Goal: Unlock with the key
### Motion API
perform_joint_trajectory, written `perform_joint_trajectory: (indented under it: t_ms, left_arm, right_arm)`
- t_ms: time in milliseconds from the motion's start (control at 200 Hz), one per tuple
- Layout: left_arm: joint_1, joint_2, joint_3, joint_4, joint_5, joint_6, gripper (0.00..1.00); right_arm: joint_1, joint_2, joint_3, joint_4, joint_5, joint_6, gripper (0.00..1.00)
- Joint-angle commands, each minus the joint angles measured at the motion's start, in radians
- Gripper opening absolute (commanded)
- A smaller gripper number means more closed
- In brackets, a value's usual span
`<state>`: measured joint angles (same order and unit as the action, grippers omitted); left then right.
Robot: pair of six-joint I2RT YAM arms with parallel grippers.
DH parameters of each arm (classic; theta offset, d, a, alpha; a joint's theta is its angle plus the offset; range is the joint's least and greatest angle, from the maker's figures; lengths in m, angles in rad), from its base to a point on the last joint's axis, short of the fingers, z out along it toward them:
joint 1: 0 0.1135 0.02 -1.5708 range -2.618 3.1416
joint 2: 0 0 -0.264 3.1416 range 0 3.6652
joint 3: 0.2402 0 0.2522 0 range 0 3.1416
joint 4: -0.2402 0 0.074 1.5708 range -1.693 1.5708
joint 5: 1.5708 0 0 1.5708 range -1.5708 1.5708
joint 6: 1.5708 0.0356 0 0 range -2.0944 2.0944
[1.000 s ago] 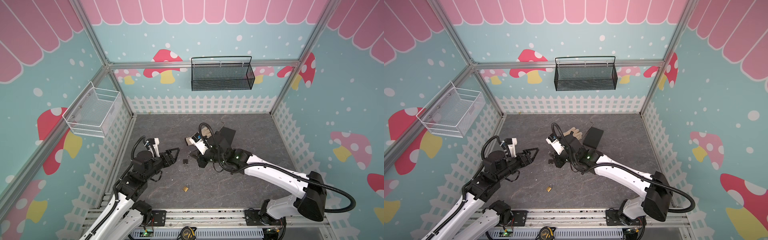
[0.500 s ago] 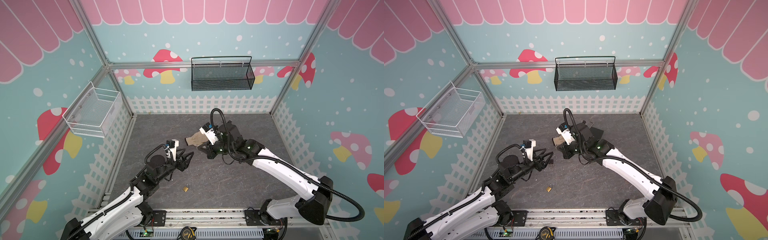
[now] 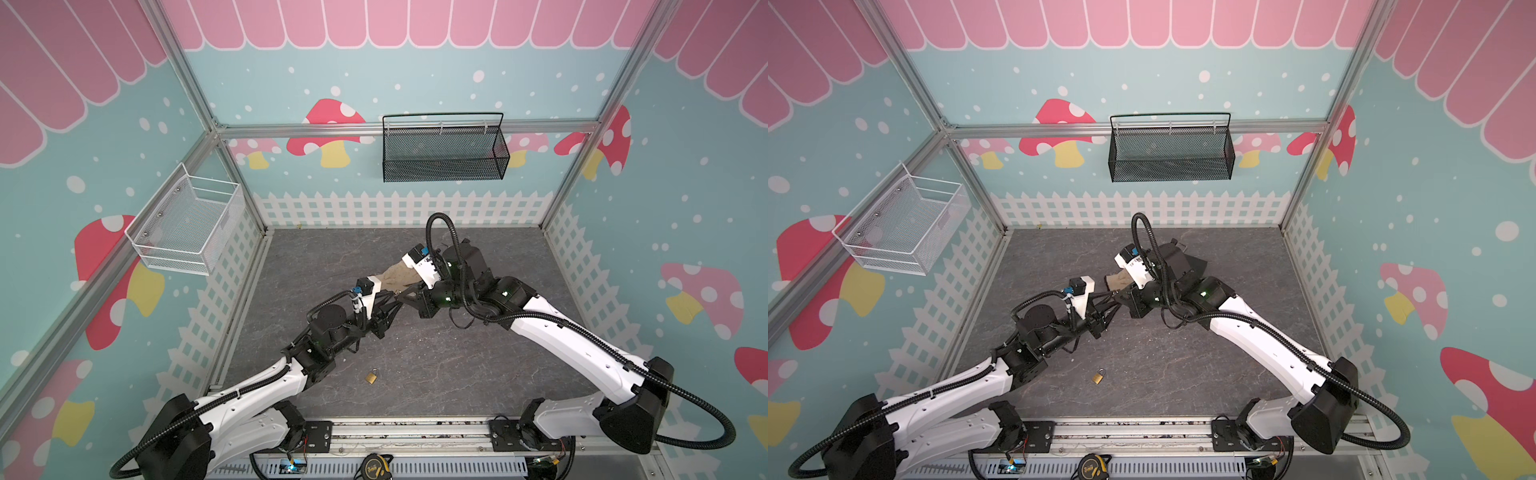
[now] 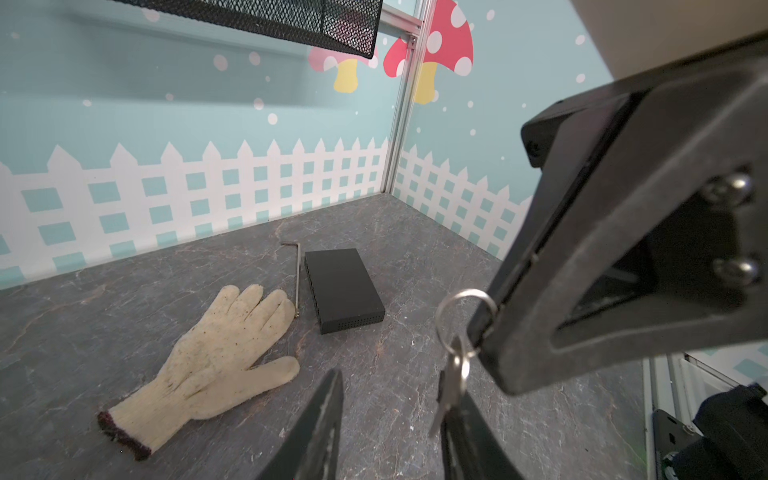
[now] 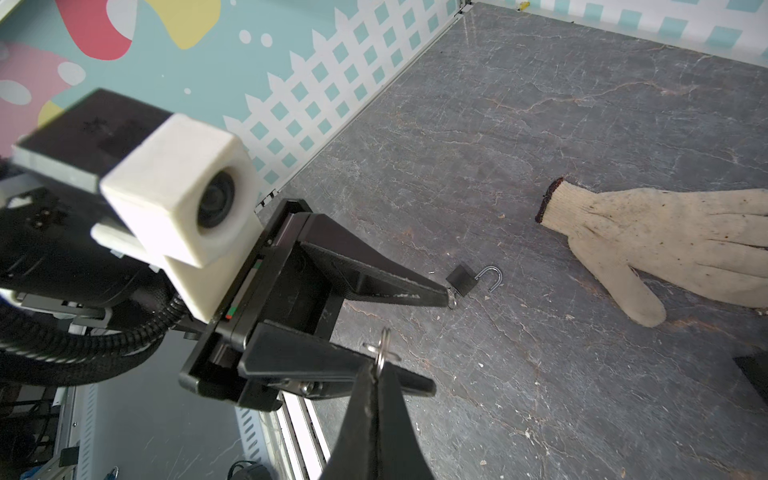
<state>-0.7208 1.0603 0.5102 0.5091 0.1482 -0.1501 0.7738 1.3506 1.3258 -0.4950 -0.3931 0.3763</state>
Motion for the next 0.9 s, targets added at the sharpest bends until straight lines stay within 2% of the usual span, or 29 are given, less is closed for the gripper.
perform_joint_trajectory:
  t_ms: [0, 265, 555, 645, 785, 895]
  left_arm:
    - [-0.009, 0.010, 0.030, 0.067, 0.033, 0.041, 0.33]
    - [-0.011, 0.007, 0.013, 0.071, 0.045, 0.035, 0.18]
    - [-0.011, 0.004, 0.011, 0.087, 0.030, 0.040, 0.08]
    - [-0.011, 0.005, 0.015, 0.071, 0.025, 0.045, 0.00]
    - [-0.011, 0.001, 0.030, 0.031, 0.050, 0.061, 0.00]
    - [-0.009, -0.001, 0.049, -0.006, 0.089, 0.077, 0.00]
  right_arm:
    - [-0.006, -0.001, 0.036, -0.007, -0.007, 0.009, 0.00]
    - [-0.011, 0.011, 0.043, 0.004, -0.003, 0.024, 0.00]
    - [-0.019, 0.019, 0.044, 0.004, -0.009, 0.024, 0.00]
    - [-0.020, 0.015, 0.045, 0.005, -0.009, 0.023, 0.00]
    - [-0.022, 0.008, 0.043, 0.012, -0.012, 0.020, 0.00]
    - [-0.027, -0.001, 0.039, 0.016, -0.010, 0.016, 0.06]
